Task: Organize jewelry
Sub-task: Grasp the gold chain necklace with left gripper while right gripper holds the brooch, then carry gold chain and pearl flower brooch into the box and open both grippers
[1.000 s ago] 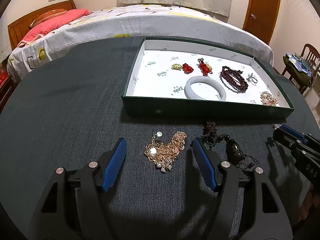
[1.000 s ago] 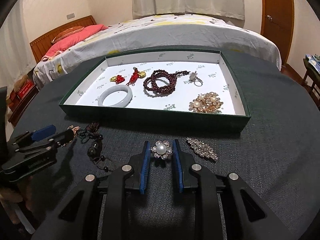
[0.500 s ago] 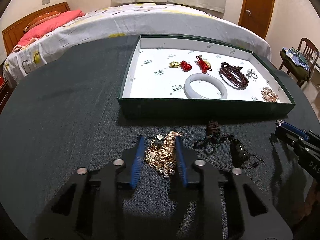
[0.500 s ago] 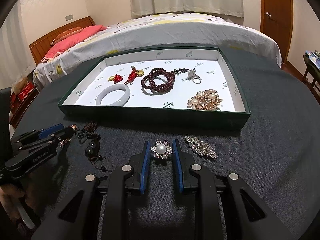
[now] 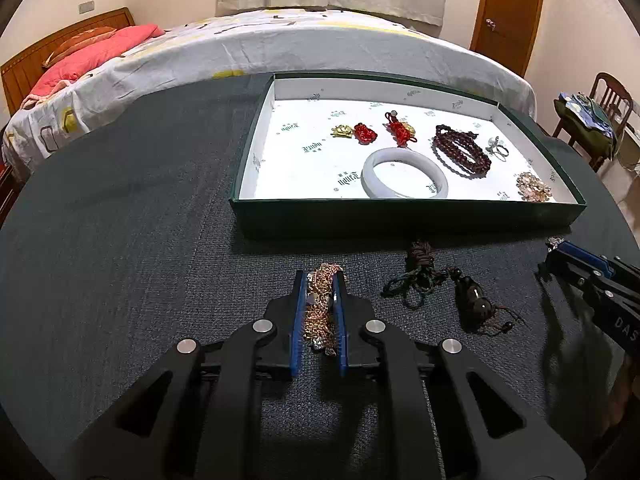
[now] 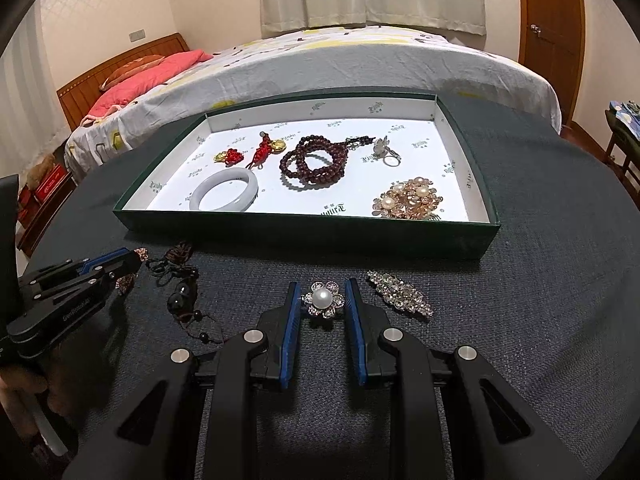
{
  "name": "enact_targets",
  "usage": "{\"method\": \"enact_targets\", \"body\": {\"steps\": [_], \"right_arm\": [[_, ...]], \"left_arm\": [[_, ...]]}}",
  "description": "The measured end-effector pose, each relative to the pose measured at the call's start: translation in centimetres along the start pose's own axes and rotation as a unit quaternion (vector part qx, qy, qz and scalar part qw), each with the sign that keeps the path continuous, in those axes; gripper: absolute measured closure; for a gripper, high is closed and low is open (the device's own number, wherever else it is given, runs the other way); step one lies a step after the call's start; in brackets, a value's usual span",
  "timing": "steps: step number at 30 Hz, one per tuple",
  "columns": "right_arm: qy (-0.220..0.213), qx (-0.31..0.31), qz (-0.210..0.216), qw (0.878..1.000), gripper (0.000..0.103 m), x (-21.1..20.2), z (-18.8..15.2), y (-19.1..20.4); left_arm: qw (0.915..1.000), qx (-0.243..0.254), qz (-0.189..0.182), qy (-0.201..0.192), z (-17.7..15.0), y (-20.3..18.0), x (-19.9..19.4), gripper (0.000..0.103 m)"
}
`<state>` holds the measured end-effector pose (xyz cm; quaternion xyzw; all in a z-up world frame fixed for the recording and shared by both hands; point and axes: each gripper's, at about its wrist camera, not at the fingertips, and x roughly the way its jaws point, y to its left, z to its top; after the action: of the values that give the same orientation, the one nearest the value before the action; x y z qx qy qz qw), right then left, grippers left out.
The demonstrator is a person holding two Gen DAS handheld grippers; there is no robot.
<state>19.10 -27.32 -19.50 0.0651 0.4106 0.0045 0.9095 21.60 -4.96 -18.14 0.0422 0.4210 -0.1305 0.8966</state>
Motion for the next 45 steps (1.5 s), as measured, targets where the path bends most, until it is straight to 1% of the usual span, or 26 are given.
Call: {"method": "enact_targets", "body": {"steps": [6,13,19,23,36,42,45], "right_arm": [[-0.003,0.002,-0.002,1.0,0.08,-0.2,0.0,-0.2],[-0.011,0.002,-0.006,1.0,0.08,-0.8,0.0,-0.2],[-0.018,0.001,-0.005,1.0,0.08,-1.4,0.1,0.1],[-0.027,0.0,-0.002,1.0,0.08,-2.2,0.4,0.2],[-0.06,0.001,0.001,0.998,0.08,-4.8,2.0,0.1],[-0.084,-0.003,0.0,0.996,0.08,-5.7,3.7,0.0],[-0.096,-0.004,0.0,0.995,0.08,-6.2,4.8,0.0]], "left_arm": [[1.0,-0.004,-0.003,-0.001,0.0,0.0,-0.1,0.091],[0.9999,-0.008,-0.003,-0.014,-0.3,0.1,-1.0,0.091],[0.9994,-0.015,-0.007,-0.031,-0.2,0.4,-2.8,0.091],[0.9986,-0.015,-0.006,-0.05,0.3,0.5,-4.5,0.092],[0.9941,-0.014,-0.013,-0.107,2.8,-0.2,-9.2,0.092],[0.9905,-0.009,-0.015,-0.136,4.7,-0.7,-10.6,0.092],[0.9886,-0.009,-0.022,-0.149,6.1,-0.8,-10.8,0.092]]}}
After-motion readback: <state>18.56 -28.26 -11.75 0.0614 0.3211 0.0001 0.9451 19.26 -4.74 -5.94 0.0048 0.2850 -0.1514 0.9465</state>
